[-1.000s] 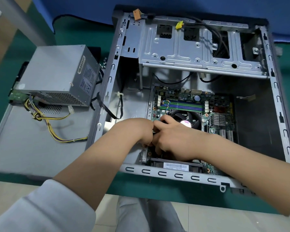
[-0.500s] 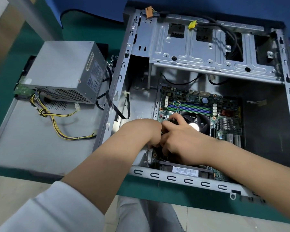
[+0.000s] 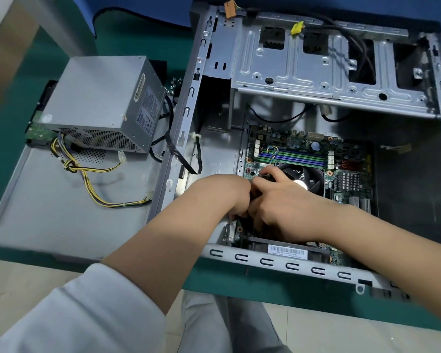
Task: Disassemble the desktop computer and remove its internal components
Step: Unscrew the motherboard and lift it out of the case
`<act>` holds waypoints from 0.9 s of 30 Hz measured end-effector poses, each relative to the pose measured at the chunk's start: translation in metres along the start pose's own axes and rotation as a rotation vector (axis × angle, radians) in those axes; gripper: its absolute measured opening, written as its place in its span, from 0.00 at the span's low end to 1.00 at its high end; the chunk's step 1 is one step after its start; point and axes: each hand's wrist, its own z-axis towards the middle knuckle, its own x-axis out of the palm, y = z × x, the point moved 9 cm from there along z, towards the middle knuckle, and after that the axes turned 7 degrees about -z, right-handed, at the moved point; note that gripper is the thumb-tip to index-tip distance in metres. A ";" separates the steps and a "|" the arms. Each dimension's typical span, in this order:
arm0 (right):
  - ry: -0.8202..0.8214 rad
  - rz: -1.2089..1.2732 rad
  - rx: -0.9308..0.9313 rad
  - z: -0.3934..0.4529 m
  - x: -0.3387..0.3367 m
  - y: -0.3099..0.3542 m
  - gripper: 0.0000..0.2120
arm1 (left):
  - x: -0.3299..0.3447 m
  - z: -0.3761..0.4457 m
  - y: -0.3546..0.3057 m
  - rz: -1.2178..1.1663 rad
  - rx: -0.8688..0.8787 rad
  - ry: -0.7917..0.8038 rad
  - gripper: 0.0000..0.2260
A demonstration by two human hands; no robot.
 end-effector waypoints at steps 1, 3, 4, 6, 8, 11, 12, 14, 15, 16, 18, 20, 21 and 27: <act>-0.002 0.005 -0.015 0.000 0.000 0.000 0.10 | 0.000 0.000 0.000 -0.001 0.002 0.000 0.12; -0.013 0.038 -0.028 0.000 -0.002 0.000 0.07 | -0.001 0.001 0.000 -0.003 0.007 -0.004 0.11; -0.016 0.050 -0.025 0.000 -0.002 -0.001 0.07 | -0.001 0.001 0.000 -0.003 0.008 -0.006 0.11; -0.027 0.063 0.004 0.000 -0.002 -0.003 0.07 | 0.000 0.002 0.001 -0.003 0.008 -0.002 0.12; -0.027 0.053 0.031 -0.001 -0.003 -0.005 0.07 | 0.001 0.003 0.002 -0.016 0.006 0.005 0.12; -0.011 0.049 0.039 -0.001 -0.002 -0.005 0.08 | -0.001 0.002 0.001 -0.019 0.004 -0.004 0.12; -0.004 0.051 0.030 0.000 -0.002 -0.004 0.08 | -0.001 0.002 0.001 -0.017 0.004 -0.010 0.12; 0.000 0.043 0.005 0.000 -0.003 -0.001 0.09 | -0.001 0.002 0.001 -0.018 0.001 -0.006 0.12; -0.007 0.044 -0.007 -0.001 -0.004 0.001 0.10 | -0.001 0.002 0.001 -0.019 -0.002 -0.003 0.12; -0.015 0.055 -0.011 -0.001 -0.005 0.001 0.11 | -0.001 0.002 0.001 -0.018 -0.003 0.001 0.12; -0.012 0.063 -0.005 -0.001 -0.004 0.001 0.13 | -0.002 0.001 0.001 -0.018 -0.002 0.005 0.12; -0.001 0.024 0.004 -0.001 -0.002 0.001 0.13 | -0.003 0.001 0.002 -0.027 -0.002 0.004 0.12; -0.001 0.021 0.015 -0.001 -0.001 -0.001 0.12 | -0.003 0.002 0.002 -0.034 -0.002 0.004 0.11; 0.007 0.045 -0.009 0.000 -0.002 0.001 0.10 | -0.004 0.002 0.002 -0.024 0.005 -0.007 0.12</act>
